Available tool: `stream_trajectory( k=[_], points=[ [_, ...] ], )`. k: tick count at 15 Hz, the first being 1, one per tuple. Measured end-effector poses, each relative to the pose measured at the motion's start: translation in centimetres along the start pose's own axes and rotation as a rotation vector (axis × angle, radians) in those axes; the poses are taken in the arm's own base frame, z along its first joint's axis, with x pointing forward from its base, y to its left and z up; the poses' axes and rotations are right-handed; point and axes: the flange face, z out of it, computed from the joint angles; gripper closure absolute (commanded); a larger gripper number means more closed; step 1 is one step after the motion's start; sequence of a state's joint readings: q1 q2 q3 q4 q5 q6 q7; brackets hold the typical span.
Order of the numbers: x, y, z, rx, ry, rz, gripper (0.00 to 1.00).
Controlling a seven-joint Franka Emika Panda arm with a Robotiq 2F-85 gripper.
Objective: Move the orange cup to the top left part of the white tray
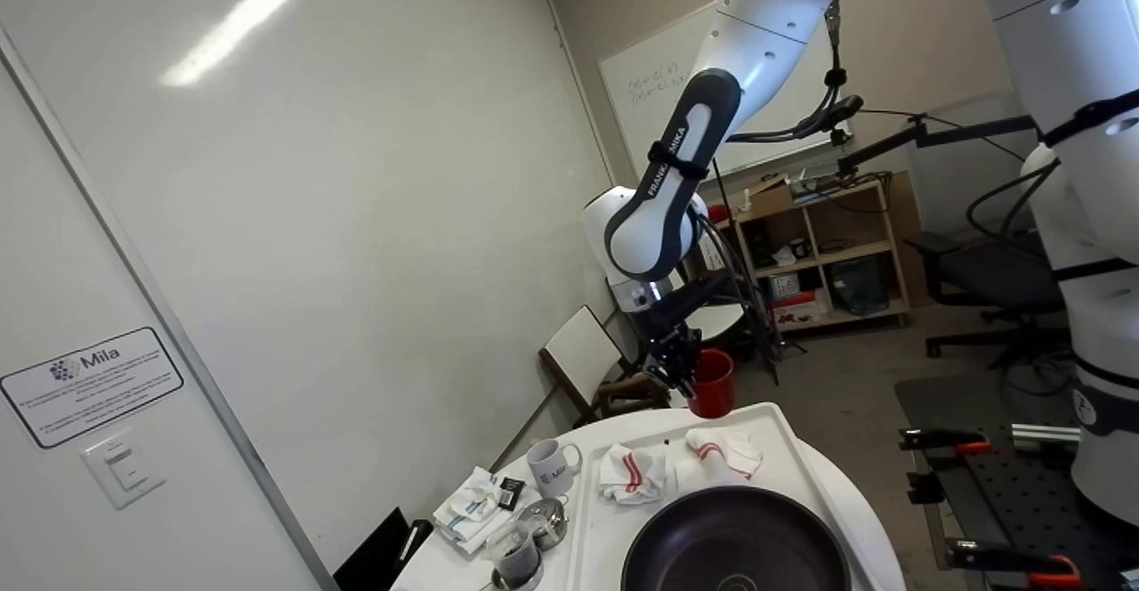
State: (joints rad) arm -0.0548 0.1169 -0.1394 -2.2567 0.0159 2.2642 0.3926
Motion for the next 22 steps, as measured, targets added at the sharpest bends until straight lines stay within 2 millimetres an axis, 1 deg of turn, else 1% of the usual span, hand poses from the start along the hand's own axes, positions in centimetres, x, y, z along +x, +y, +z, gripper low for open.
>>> stream_trajectory(
  k=[2, 4, 6, 8, 10, 13, 22],
  points=[
    [-0.2, -2.5, -0.8, -0.007, -0.012, -0.051, 0.93],
    [-0.4, -5.1, -1.2, -0.015, -0.025, -0.115, 0.93],
    [-0.6, -7.8, -0.9, -0.023, -0.041, -0.18, 0.93],
    [-0.8, -9.8, -0.2, -0.028, -0.063, -0.235, 0.93],
    [-0.9, -10.2, 0.3, -0.031, -0.07, -0.243, 0.93],
    [-0.7, -9.9, 0.3, -0.032, -0.07, -0.236, 0.93],
    [-0.6, -9.9, 0.6, -0.034, -0.074, -0.236, 0.93]
  ],
)
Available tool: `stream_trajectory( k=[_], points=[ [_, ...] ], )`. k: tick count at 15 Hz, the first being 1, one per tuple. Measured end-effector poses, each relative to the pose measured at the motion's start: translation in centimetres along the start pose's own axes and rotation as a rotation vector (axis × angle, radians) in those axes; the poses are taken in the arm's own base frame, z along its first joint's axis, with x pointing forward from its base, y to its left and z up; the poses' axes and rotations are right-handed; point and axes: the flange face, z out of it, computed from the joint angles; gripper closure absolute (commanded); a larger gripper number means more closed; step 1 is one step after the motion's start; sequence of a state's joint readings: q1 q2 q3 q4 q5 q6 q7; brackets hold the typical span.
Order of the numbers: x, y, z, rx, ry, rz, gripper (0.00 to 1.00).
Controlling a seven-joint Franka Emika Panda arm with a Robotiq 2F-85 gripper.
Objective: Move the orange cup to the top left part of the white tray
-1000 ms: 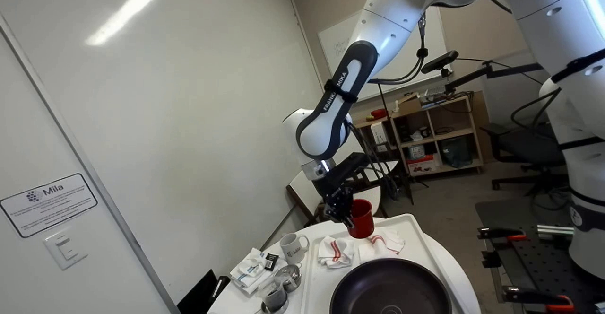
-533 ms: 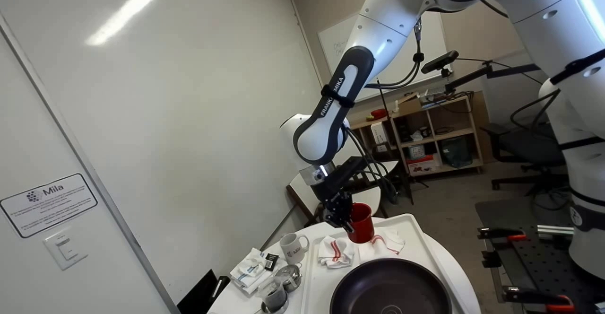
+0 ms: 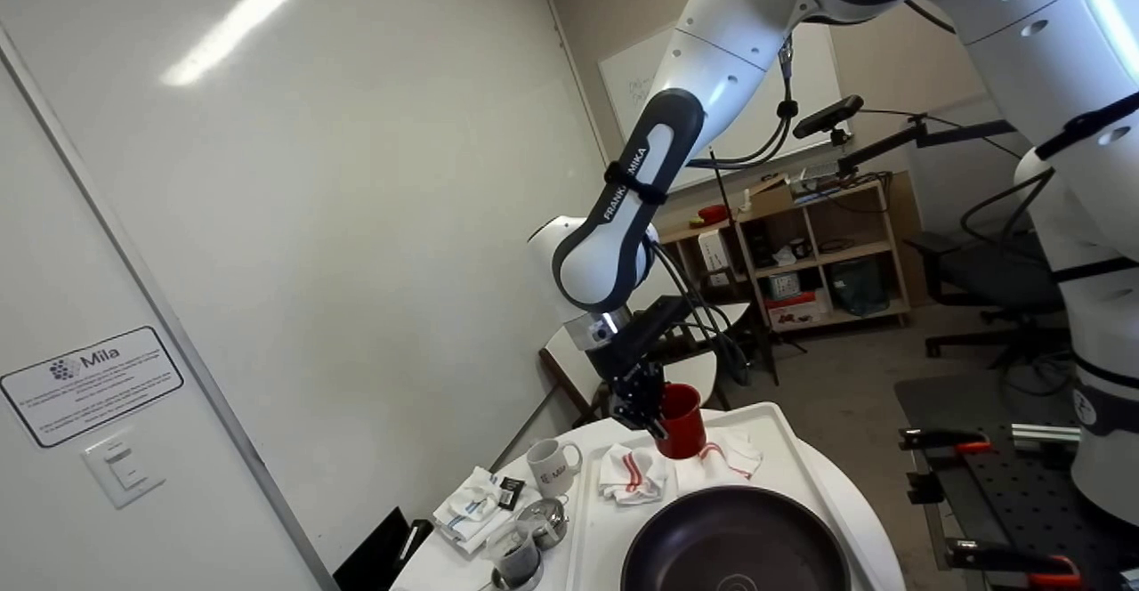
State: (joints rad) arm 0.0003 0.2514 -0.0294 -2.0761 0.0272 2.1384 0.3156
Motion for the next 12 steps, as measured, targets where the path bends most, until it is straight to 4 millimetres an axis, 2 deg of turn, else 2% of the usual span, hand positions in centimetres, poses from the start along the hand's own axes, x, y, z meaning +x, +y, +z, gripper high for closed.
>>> stream_trajectory(
  k=[4, 12],
  points=[
    [0.8, -1.5, 0.0, -0.002, 0.009, -0.024, 0.93],
    [3.6, -9.8, -2.2, 0.001, 0.079, -0.142, 0.93]
  ],
)
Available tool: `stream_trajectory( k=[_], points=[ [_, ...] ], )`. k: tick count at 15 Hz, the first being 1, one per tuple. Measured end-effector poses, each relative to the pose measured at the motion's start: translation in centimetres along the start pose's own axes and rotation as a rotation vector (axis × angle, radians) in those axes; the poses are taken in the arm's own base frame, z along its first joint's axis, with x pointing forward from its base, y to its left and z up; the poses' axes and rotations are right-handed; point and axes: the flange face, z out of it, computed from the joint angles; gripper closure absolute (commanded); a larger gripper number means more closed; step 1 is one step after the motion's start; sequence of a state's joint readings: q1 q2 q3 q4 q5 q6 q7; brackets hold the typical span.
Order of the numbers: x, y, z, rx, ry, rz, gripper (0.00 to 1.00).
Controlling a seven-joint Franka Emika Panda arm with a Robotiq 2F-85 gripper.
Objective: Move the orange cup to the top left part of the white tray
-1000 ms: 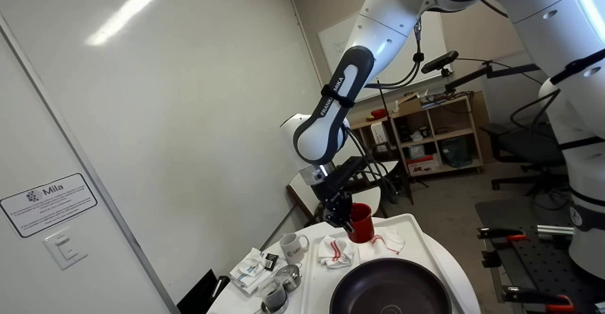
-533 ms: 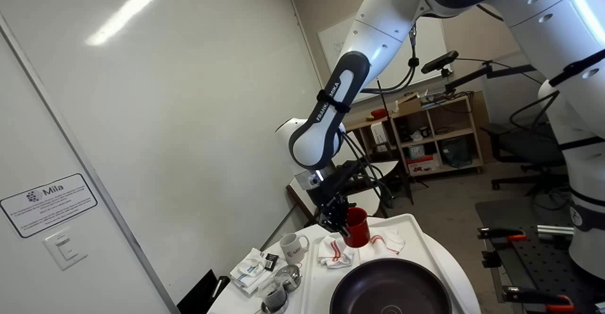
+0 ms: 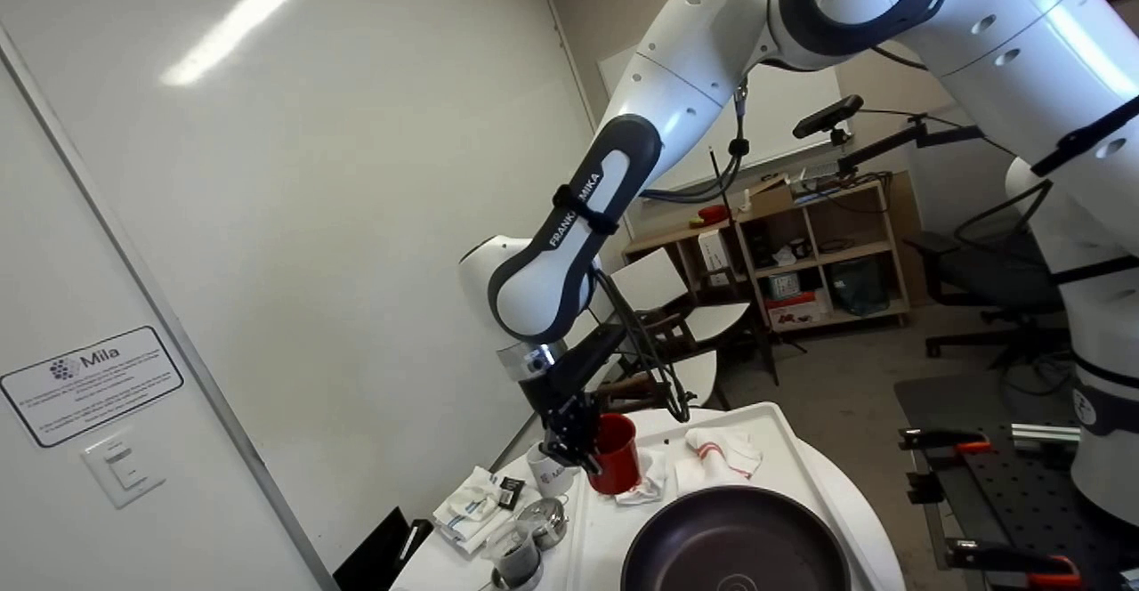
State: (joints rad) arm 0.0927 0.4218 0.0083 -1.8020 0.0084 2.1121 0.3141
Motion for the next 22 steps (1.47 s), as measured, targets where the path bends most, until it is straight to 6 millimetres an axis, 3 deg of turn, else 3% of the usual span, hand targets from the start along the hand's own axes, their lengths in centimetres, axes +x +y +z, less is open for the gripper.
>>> stream_trajectory(
  k=[7, 17, 22],
  points=[
    [2.3, -6.2, 1.7, -0.117, -0.062, -0.167, 0.93],
    [2.8, -15.1, 2.9, -0.275, -0.067, -0.572, 0.93],
    [3.6, -17.2, 4.7, -0.255, -0.073, -0.714, 0.93]
  ],
)
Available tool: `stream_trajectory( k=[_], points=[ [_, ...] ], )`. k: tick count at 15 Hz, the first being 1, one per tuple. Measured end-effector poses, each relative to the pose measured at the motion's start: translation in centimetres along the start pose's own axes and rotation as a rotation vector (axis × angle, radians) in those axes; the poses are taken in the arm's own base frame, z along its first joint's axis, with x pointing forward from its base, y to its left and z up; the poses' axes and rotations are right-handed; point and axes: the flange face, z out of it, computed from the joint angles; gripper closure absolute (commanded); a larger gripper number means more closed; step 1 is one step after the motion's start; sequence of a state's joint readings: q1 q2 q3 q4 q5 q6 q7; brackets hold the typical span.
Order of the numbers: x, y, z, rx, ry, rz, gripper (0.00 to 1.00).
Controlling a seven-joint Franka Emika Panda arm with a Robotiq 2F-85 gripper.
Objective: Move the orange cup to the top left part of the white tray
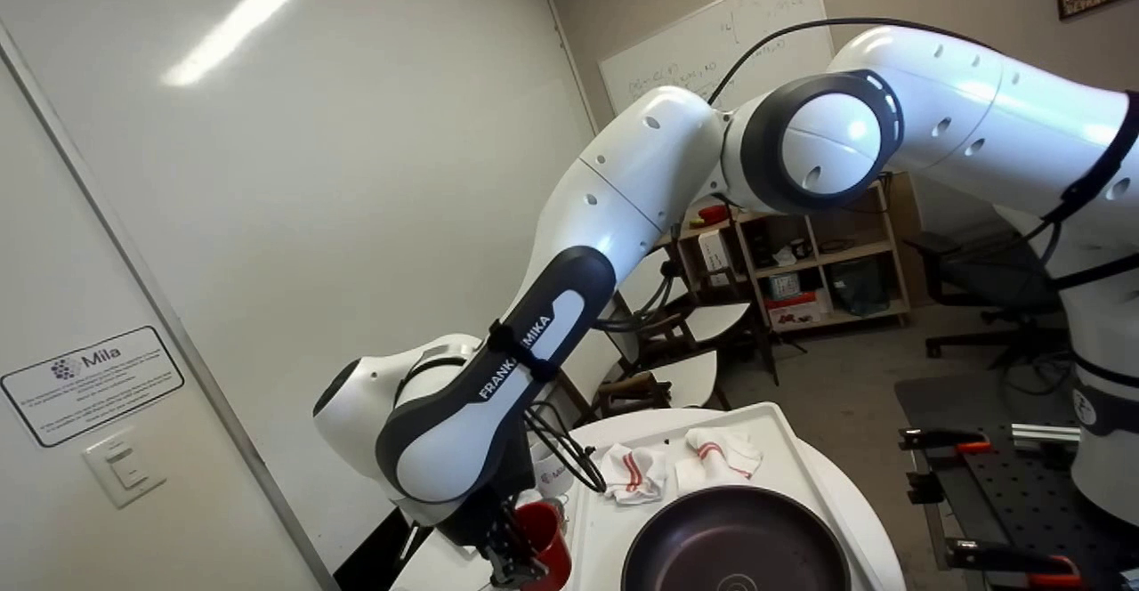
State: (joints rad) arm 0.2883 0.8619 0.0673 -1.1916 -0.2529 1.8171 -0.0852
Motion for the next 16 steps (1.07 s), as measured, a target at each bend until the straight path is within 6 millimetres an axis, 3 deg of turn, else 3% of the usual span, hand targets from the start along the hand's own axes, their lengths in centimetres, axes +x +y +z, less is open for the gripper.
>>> stream_trajectory(
  k=[7, 16],
  points=[
    [2.0, -2.1, 3.6, 0.038, -0.014, -0.14, 0.93],
    [2.7, -4.6, 8.4, 0.089, -0.052, -0.161, 0.93]
  ],
)
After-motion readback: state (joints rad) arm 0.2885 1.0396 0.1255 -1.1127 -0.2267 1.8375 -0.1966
